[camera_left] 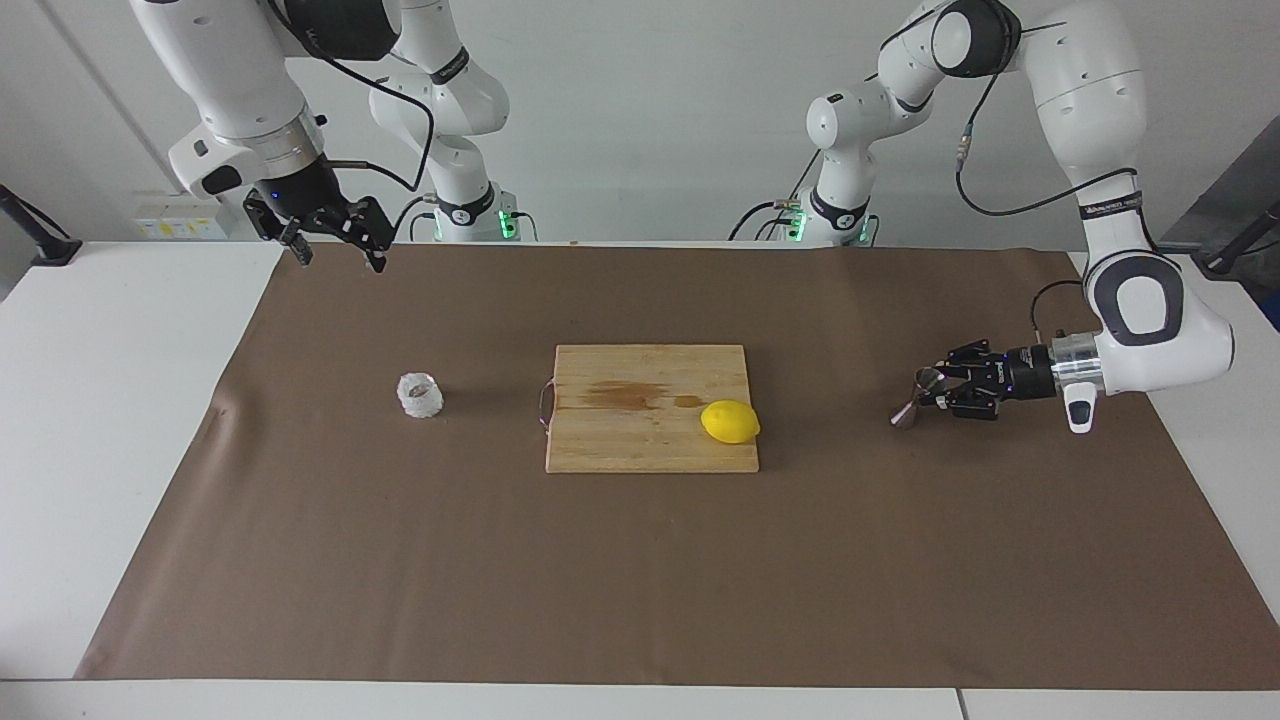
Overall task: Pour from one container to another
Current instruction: 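Lift the steel cup with the left gripper and carry it over the board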
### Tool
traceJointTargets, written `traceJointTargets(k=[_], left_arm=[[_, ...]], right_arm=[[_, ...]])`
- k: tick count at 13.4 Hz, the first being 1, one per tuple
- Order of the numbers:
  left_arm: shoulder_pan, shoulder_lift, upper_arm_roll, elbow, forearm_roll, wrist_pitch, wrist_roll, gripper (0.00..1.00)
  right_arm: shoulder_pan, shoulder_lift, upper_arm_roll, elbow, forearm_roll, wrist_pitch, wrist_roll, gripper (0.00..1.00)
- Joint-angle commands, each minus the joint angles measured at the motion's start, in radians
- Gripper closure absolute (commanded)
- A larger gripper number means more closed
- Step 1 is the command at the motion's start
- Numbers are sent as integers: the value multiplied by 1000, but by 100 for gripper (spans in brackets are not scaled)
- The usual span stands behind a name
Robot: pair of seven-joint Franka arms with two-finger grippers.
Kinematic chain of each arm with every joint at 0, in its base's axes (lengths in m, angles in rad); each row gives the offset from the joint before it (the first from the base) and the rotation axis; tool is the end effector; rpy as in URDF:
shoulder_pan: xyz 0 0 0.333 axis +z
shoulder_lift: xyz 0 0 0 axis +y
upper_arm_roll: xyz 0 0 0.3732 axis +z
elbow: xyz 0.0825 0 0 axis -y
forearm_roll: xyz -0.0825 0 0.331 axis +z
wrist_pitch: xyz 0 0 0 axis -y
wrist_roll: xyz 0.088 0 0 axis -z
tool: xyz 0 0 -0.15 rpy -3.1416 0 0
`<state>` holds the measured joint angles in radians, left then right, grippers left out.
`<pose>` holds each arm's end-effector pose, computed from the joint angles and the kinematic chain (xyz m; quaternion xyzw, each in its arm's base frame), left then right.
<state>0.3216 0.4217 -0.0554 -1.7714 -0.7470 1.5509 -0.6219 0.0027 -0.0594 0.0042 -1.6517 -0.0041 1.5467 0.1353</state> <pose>0.5565 0.0486 0.3765 0.7481 0.4743 -0.3528 0.3015 0.4740 0.0027 0.6319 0.9977 -0.0641 -0.0226 0.0038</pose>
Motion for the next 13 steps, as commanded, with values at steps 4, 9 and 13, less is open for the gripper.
traceJointTargets(k=[4, 9, 13], left_arm=[[-9, -26, 6, -10, -9, -11, -30, 100], [-18, -35, -36, 73, -12, -64, -203, 100], [-18, -47, -153, 113, -43, -78, -373, 100]], right_arm=[[-17, -23, 5, -26, 26, 7, -26, 0], [-15, -23, 3, -28, 26, 6, -26, 0], [-6, -25, 3, -29, 26, 7, -16, 0]])
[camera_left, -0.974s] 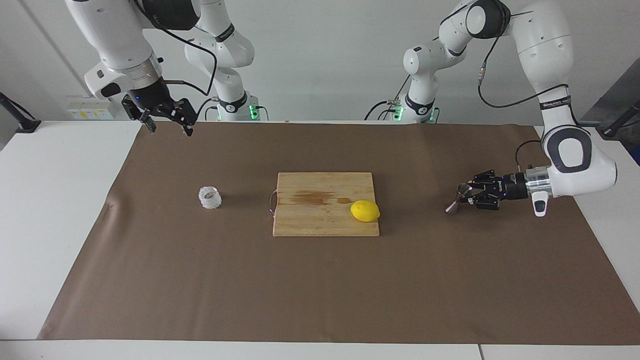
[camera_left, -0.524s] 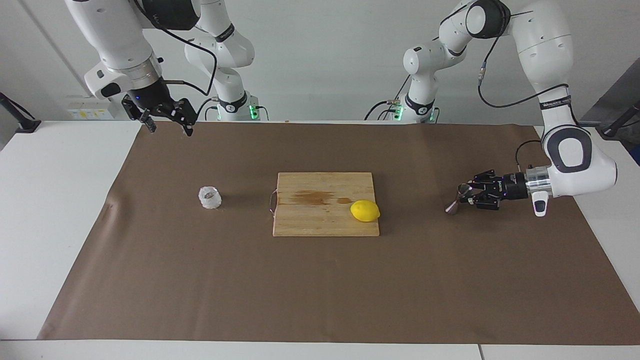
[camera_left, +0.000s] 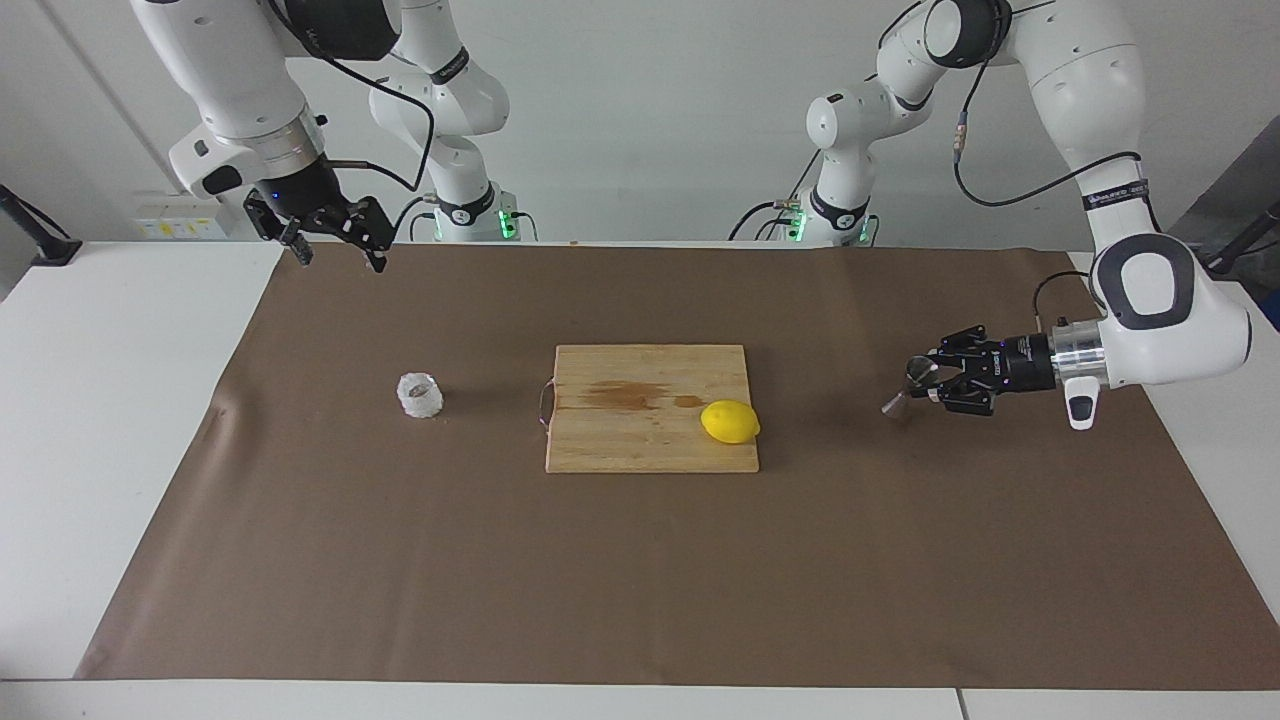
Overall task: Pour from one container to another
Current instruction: 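Lift the steel cup with the left gripper and carry it over the board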
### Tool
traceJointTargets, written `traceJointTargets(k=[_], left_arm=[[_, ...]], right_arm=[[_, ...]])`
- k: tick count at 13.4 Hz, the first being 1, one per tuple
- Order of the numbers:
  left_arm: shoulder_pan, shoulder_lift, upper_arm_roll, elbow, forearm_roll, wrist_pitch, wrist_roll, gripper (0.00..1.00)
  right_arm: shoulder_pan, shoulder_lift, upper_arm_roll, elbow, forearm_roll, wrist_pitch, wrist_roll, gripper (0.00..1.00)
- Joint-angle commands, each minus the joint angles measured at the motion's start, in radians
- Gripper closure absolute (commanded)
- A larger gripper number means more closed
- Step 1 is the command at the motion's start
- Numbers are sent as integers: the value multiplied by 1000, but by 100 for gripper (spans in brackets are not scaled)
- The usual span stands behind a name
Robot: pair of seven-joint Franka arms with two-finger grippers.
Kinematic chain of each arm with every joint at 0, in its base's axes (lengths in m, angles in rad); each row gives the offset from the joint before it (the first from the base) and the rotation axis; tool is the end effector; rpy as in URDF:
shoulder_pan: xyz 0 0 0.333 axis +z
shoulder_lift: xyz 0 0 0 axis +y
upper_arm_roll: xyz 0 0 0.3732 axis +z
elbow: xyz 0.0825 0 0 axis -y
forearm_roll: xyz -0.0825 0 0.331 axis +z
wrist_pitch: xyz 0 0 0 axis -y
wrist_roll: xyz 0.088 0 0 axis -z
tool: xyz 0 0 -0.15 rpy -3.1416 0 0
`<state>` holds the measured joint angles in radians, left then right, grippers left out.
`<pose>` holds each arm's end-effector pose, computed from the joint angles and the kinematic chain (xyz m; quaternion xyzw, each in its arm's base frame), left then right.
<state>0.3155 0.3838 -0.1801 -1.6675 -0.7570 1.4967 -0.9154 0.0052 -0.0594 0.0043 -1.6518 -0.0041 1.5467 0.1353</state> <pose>0.5715 -0.0159 0.4424 0.7270 0.5032 -0.3824 0.2683 0.4739 0.0040 0.6319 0.9978 -0.0629 -0.0226 0.0038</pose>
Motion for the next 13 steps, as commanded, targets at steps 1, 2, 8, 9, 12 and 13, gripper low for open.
traceJointTargets(k=[1, 2, 8, 9, 12, 13], left_arm=[[-12, -13, -56, 9, -74, -32, -110, 100], [-12, -29, -82, 8, -97, -29, -118, 100], [-154, -33, -128, 8, -159, 97, -178, 100], [-189, -33, -130, 8, -160, 127, -204, 100], [-252, -26, -133, 6, -192, 190, -226, 100], [-274, -20, -134, 3, -224, 227, -226, 100]], right_arm=[[-8, -25, 3, -29, 26, 7, -14, 0], [-7, -25, 3, -29, 26, 7, -13, 0], [-7, -25, 3, -29, 26, 7, -13, 0], [-7, -25, 3, -29, 26, 7, -13, 0], [-7, -25, 3, -29, 27, 9, -13, 0], [-7, -25, 3, -29, 27, 9, -13, 0]])
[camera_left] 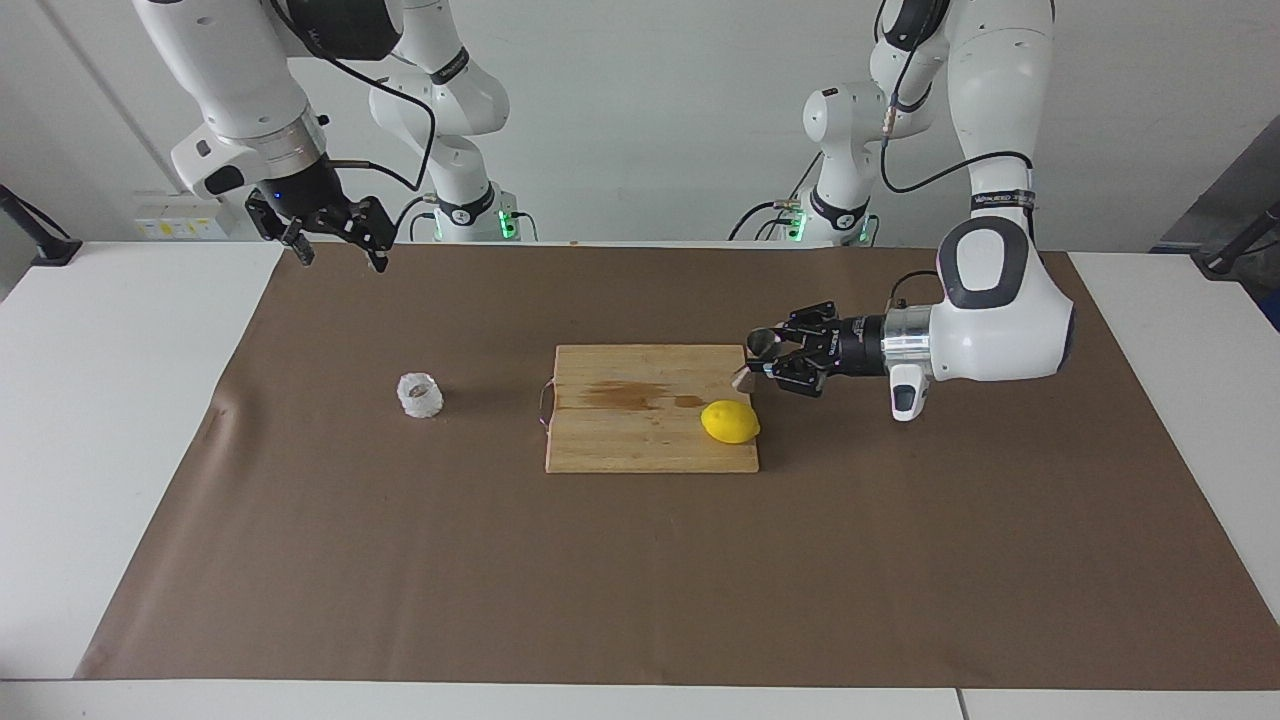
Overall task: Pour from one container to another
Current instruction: 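Lift the steel cup with the left gripper and carry it over the board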
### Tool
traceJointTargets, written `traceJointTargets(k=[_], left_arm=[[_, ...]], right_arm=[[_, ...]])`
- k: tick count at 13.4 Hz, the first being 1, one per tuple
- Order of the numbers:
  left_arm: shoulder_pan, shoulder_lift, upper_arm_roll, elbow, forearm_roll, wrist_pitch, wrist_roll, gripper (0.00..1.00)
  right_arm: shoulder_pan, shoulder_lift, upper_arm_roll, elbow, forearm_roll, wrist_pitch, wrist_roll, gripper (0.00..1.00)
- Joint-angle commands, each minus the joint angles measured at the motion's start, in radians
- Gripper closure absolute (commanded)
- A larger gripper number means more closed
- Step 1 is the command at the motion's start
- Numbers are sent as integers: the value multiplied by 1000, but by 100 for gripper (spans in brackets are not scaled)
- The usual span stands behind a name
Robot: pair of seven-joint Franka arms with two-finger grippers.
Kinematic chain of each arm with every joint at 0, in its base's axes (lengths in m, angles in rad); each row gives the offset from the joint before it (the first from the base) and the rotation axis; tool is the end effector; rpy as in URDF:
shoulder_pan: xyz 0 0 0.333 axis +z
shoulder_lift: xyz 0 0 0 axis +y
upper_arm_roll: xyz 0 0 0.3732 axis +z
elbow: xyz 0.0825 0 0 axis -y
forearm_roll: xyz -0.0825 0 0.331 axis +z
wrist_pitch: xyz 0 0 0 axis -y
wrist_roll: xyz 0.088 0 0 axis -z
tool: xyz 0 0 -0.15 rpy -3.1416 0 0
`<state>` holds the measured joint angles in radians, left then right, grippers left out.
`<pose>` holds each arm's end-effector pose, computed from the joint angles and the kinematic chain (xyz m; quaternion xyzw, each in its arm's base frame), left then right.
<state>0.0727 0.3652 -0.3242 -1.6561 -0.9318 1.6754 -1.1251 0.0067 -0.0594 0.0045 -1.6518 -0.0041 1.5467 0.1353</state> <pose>0.5605 -0.2305 0.4845 0.7234 0.4695 -0.4216 0.2800 0.4739 0.0048 0.6319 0.9978 -0.0620 -0.0226 0.0039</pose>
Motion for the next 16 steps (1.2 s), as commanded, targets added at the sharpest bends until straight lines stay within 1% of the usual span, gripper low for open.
traceJointTargets(k=[1, 7, 12, 14, 16], left_arm=[[-59, 3, 10, -10, -61, 79, -16, 100], [-198, 61, 10, -19, -93, 273, -16, 100], [-266, 100, 10, -19, -104, 348, -9, 100], [-274, 106, 10, -19, -105, 359, -5, 100], [-281, 130, 10, -18, -102, 386, -2, 98]], right_arm=[[-8, -25, 3, -29, 27, 9, -13, 0], [-8, -26, 3, -31, 27, 7, -13, 0], [-8, -26, 3, -32, 27, 7, -13, 0], [-8, -26, 3, -31, 27, 7, -11, 0], [-8, -26, 3, -33, 27, 7, -13, 0]])
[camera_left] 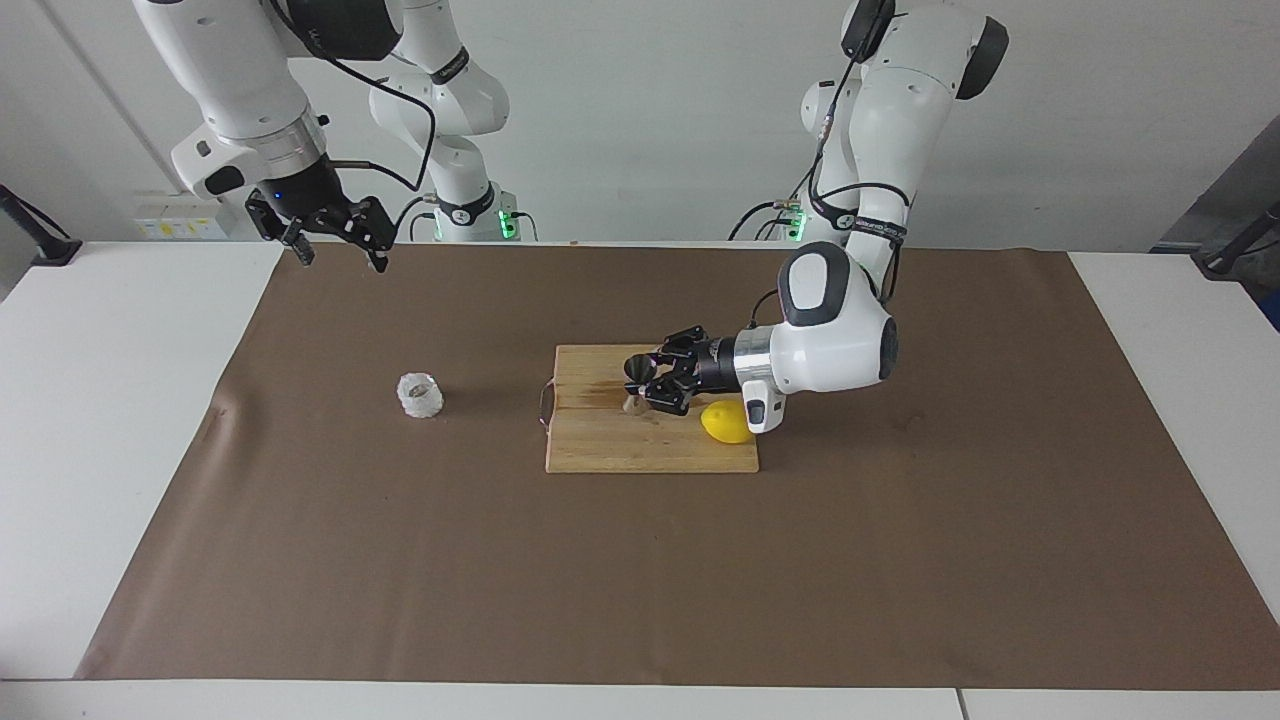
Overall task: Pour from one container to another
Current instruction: 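Lower the steel cup onto the board and open the left gripper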
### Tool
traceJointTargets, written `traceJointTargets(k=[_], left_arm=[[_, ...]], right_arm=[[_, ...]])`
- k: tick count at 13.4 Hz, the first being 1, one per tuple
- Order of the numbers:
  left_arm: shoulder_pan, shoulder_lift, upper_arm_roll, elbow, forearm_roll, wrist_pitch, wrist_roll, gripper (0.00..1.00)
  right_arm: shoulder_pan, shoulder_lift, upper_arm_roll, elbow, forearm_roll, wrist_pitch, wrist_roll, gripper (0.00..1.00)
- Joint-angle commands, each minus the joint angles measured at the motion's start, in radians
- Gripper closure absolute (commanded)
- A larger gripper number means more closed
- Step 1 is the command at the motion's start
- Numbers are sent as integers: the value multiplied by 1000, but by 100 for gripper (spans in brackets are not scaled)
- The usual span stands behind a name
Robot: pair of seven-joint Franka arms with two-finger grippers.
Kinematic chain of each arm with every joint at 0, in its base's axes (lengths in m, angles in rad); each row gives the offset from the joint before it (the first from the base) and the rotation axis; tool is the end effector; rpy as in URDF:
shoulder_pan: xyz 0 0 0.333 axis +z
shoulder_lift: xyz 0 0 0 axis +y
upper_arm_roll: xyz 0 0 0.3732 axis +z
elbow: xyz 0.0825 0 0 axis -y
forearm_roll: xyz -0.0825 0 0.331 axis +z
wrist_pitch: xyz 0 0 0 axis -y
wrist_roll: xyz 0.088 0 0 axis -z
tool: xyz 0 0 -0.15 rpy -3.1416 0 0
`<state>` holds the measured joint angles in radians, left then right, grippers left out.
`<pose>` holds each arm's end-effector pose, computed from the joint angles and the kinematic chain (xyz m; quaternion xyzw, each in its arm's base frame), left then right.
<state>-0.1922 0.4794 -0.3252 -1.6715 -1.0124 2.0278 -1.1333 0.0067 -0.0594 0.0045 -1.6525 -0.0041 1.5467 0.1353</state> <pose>0.5518 -0.3679 0.4171 0.7217 0.4880 -0.3947 0.2920 0.4739 0.0048 0.6316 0.9978 -0.0620 -0.0230 0.0039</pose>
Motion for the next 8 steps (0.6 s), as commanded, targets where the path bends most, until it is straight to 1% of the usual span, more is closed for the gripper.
traceJointTargets(k=[1, 3, 6, 7, 8], left_arm=[[-24, 19, 11, -2, -21, 41, 7, 96], [-29, 24, 11, -2, -21, 43, 9, 92], [-29, 31, 11, -2, -20, 43, 10, 79], [-30, 33, 11, -2, -20, 43, 15, 75], [-32, 34, 11, -2, -20, 45, 23, 74]], right_arm=[[-8, -26, 3, -32, 27, 7, -13, 0], [-8, -26, 3, -32, 27, 7, -13, 0], [-8, -26, 3, -32, 27, 7, -13, 0], [-8, -26, 3, -32, 27, 7, -13, 0], [-8, -26, 3, -32, 27, 7, -13, 0]])
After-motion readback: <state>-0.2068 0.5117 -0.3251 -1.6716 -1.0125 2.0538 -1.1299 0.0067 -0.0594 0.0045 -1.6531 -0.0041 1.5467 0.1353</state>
